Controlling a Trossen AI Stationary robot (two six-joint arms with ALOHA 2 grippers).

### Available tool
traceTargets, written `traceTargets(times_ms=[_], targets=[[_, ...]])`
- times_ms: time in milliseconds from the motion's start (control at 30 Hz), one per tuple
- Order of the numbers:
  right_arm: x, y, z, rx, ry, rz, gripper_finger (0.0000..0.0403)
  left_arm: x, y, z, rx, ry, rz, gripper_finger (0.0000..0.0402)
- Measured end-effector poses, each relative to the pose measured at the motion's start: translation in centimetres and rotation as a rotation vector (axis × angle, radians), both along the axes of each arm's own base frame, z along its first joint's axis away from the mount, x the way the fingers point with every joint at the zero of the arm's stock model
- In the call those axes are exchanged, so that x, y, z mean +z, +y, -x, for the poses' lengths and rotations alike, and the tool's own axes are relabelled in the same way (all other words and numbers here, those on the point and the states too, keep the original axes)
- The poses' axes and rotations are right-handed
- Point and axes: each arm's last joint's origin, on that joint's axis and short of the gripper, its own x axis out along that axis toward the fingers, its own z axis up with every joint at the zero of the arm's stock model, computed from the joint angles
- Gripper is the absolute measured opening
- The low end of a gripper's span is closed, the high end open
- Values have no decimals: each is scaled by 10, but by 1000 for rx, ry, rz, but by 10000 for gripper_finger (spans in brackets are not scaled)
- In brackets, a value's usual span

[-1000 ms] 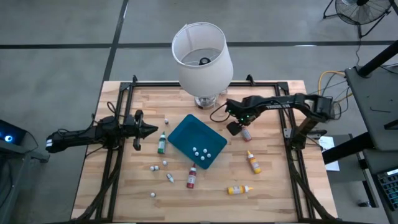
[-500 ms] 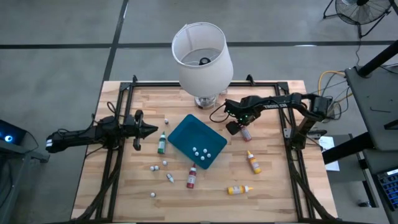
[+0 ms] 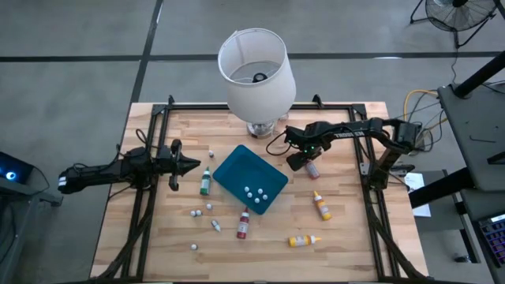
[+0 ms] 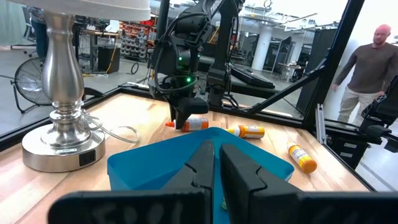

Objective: Pick & Place food coloring
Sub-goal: Put the large orange food coloring bottle into the blue container

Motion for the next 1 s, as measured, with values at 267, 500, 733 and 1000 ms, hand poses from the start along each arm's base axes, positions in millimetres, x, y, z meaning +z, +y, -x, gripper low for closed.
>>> traceTargets(times_ms=[267, 500, 733, 1000], targets=[[0, 0, 0, 14, -1, 1, 97, 0, 0, 0, 0, 0, 0, 0], [17, 4, 2, 41, -63, 24, 98, 0, 0, 0, 0, -1, 0, 0], [56, 19, 7, 85, -205, 73, 98, 0, 0, 0, 0, -1, 0, 0], [92, 52, 14, 163, -389, 103, 98, 0, 0, 0, 0, 0, 0, 0]])
